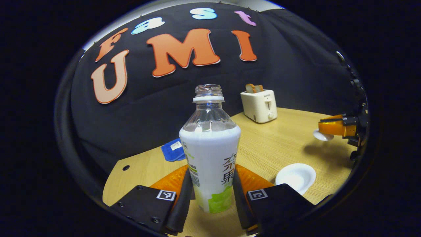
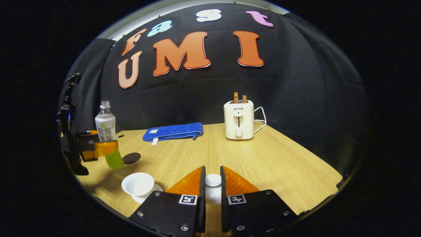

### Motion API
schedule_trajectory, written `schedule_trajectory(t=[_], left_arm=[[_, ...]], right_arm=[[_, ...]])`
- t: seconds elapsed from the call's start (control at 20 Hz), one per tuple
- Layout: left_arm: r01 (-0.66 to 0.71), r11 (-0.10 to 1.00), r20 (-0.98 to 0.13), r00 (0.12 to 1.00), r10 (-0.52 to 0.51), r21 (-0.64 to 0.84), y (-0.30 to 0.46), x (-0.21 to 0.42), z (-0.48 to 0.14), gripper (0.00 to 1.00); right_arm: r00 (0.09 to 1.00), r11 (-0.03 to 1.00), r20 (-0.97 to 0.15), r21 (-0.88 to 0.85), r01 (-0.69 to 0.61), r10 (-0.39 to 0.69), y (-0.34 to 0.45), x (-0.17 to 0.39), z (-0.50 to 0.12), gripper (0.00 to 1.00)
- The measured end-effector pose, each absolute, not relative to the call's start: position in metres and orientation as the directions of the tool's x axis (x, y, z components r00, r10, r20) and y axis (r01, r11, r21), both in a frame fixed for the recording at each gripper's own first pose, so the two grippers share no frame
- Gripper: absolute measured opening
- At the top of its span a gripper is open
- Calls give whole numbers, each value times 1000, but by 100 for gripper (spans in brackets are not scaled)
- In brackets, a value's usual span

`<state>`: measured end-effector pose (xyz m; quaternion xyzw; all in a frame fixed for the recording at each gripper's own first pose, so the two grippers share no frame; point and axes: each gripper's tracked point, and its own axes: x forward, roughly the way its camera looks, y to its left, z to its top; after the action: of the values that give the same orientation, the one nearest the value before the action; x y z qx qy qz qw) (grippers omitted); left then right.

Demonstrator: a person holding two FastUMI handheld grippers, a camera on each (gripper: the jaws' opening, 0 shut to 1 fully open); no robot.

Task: Open the teacup lid with one hand, grasp the water bottle and pour water into the teacup with the other hand; after pouring, place the water bottle on the coaster and then close the teacup lid.

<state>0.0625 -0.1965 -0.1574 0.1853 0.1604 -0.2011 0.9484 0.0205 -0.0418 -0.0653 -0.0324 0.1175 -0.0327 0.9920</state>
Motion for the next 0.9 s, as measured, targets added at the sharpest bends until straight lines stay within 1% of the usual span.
schedule_trajectory(t=[0.05,0.1,0.3,0.35,0.4,0.5,0.6,0.65,0.75,0.9], left_arm=[[424,868,-366,875,-319,259,-196,70,-154,65],[410,882,-357,880,-314,232,-196,78,-152,62],[353,915,-327,903,-279,193,-184,95,-140,63],[342,921,-318,908,-272,189,-180,102,-141,67],[336,925,-319,909,-269,179,-178,107,-145,64],[336,933,-327,902,-281,127,-176,127,-159,63],[327,940,-349,895,-277,95,-176,133,-177,67],[319,944,-362,892,-271,81,-173,135,-187,63],[311,949,-384,884,-267,56,-171,135,-202,64],[284,957,-399,885,-242,50,-162,140,-215,63]], right_arm=[[970,996,-231,-72,60,-75,-43,20,-65,19],[970,996,-232,-71,62,-77,-44,21,-65,19],[966,995,-242,-73,71,-87,-48,22,-70,19],[966,995,-244,-74,73,-89,-48,22,-71,19],[965,994,-247,-76,73,-90,-49,22,-72,19],[963,994,-255,-74,77,-93,-51,23,-74,19],[959,994,-264,-74,84,-101,-54,24,-78,19],[958,993,-267,-77,87,-105,-55,25,-80,19],[956,993,-270,-77,92,-110,-57,25,-81,19],[953,992,-281,-77,97,-114,-59,25,-86,19]])
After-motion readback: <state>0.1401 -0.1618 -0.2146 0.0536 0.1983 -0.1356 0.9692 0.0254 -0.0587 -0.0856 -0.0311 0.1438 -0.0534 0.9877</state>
